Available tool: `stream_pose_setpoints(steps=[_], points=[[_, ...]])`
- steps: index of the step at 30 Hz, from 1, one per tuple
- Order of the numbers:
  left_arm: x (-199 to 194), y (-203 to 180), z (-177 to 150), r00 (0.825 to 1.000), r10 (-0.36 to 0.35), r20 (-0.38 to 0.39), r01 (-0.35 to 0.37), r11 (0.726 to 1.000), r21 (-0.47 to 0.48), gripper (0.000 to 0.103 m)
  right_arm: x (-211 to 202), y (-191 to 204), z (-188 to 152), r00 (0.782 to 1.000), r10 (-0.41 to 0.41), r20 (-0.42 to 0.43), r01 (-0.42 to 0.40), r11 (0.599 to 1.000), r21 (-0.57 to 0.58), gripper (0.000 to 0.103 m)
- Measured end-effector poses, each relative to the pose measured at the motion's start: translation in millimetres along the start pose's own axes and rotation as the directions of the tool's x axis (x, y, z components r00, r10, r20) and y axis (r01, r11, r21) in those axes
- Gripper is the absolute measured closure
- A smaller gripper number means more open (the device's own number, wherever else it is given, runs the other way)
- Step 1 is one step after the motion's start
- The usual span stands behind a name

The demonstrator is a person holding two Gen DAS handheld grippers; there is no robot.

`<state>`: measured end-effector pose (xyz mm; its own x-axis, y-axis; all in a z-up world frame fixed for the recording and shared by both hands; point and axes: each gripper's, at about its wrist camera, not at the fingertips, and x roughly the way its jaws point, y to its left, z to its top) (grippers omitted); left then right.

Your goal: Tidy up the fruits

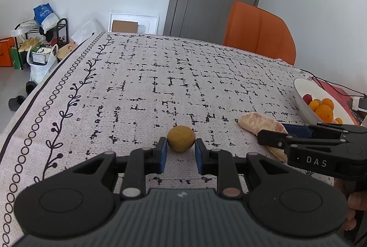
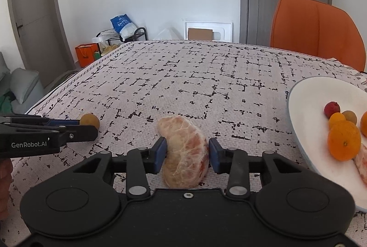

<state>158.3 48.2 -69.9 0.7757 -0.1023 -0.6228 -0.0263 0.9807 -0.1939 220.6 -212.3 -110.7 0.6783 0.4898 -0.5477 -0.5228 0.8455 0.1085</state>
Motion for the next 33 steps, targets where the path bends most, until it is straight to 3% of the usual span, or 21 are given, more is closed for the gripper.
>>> stream_pose_setpoints(steps=[12, 16, 18, 20, 23, 25, 26, 27, 33], points=[[1, -6, 0, 0.999, 0.033, -0.004, -0.033, 0.999, 0.019, 0.077, -15, -9, -5, 1.0, 0.001, 0.012, -0.002, 0.999, 0.035, 0.067], [2, -8, 3, 1.0, 0.027, -0.015, -0.027, 1.0, 0.006, 0.066, -21, -14, -9, 1.0, -0.004, 0.016, 0.004, 0.999, 0.047, 0.067], [3, -11, 5, 0.999, 0.036, -0.013, -0.035, 0.999, 0.013, 0.05, -23, -16, -10, 1.0, -0.006, 0.017, 0.005, 0.999, 0.053, 0.067], [5, -14, 6, 0.998, 0.069, -0.004, -0.069, 0.997, 0.022, 0.046, -26, -18, -11, 1.0, -0.008, 0.022, 0.007, 0.998, 0.056, 0.067], [10, -16, 7, 0.997, 0.079, 0.005, -0.079, 0.997, 0.023, 0.047, -31, -19, -10, 0.999, -0.01, 0.035, 0.008, 0.998, 0.06, 0.067], [13, -17, 7, 0.996, 0.089, 0.006, -0.089, 0.996, 0.027, 0.055, -34, -21, -9, 0.999, -0.013, 0.045, 0.01, 0.998, 0.064, 0.067], [13, -17, 8, 0.995, 0.096, 0.008, -0.096, 0.995, 0.029, 0.07, -36, -22, -8, 0.999, -0.015, 0.05, 0.012, 0.998, 0.067, 0.067], [14, -17, 9, 0.996, 0.092, 0.001, -0.092, 0.995, 0.025, 0.077, -38, -24, -7, 0.998, -0.017, 0.057, 0.013, 0.997, 0.071, 0.067], [6, -24, 16, 0.997, 0.07, 0.022, -0.071, 0.997, 0.034, 0.077, -51, -35, -3, 0.995, -0.027, 0.099, 0.018, 0.995, 0.094, 0.067]])
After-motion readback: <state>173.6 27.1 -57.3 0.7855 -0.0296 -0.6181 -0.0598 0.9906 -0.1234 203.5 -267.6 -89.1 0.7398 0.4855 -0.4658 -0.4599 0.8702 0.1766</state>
